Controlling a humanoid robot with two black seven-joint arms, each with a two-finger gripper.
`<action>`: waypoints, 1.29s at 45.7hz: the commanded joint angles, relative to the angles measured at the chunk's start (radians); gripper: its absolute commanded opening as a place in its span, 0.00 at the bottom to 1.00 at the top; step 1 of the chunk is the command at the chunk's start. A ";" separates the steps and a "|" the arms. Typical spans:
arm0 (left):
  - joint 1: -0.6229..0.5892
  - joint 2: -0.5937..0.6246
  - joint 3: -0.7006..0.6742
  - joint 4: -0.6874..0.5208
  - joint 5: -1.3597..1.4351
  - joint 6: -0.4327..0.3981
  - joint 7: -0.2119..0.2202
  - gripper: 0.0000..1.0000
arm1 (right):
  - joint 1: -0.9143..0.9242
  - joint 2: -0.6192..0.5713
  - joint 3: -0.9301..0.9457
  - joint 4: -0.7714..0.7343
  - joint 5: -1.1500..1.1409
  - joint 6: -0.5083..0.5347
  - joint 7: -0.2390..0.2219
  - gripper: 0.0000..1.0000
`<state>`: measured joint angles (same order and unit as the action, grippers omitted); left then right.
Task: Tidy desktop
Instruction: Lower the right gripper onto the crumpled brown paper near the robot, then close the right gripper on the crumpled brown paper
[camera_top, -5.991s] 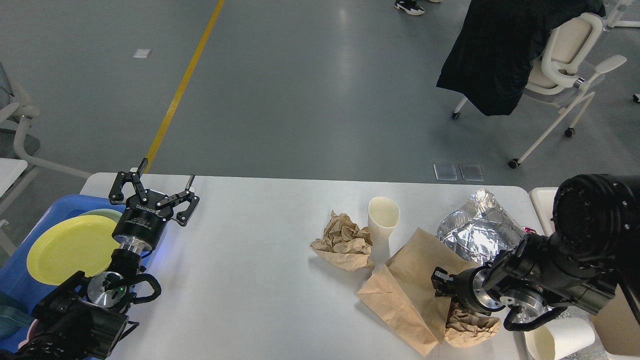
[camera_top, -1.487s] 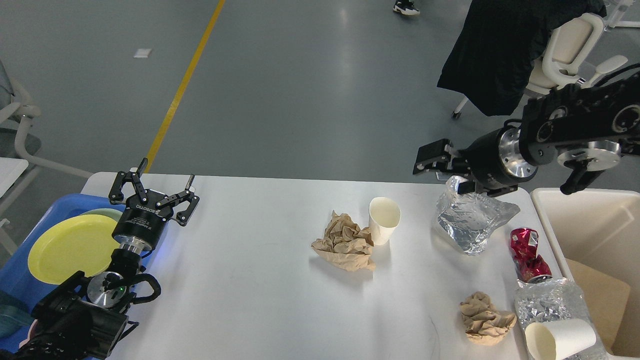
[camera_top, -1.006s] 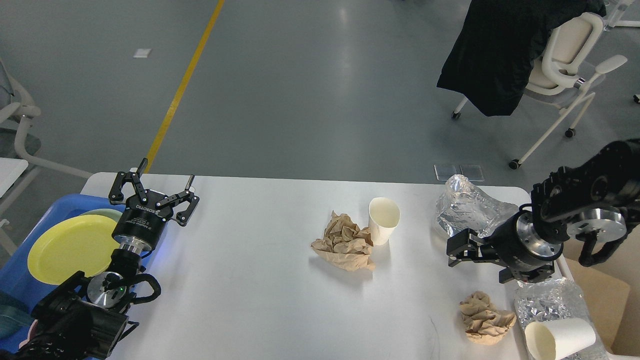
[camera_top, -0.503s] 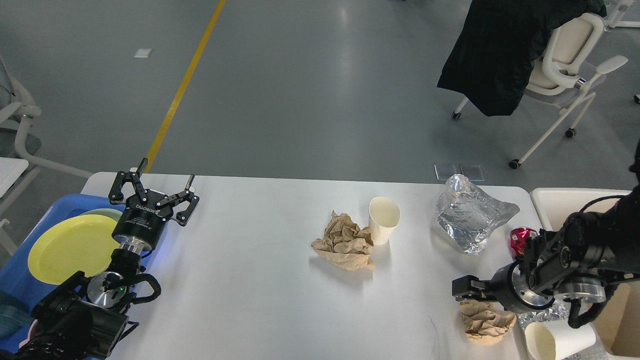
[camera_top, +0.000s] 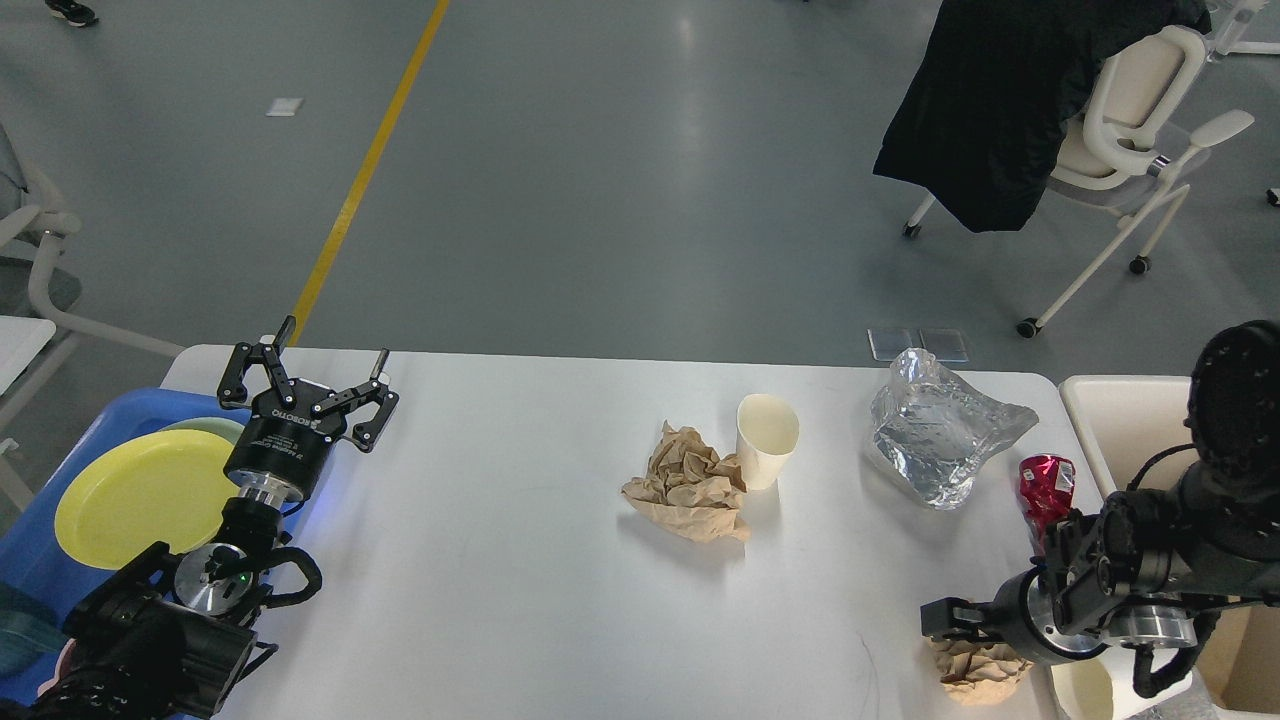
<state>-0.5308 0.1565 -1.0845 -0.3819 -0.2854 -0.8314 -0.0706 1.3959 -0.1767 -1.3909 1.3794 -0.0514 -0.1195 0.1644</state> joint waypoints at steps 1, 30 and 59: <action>0.000 0.000 0.000 0.000 0.000 0.000 0.000 1.00 | -0.025 0.016 0.001 -0.031 -0.001 -0.009 0.000 0.99; 0.000 0.000 0.000 0.000 0.000 0.000 0.000 1.00 | -0.049 0.026 0.001 -0.016 -0.018 -0.088 -0.002 0.00; 0.000 0.000 0.000 0.000 0.000 0.000 0.000 1.00 | 0.446 -0.110 -0.004 0.279 -0.087 -0.013 -0.002 0.00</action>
<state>-0.5308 0.1565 -1.0845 -0.3819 -0.2853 -0.8314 -0.0704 1.7005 -0.2746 -1.3953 1.5961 -0.1296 -0.1776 0.1641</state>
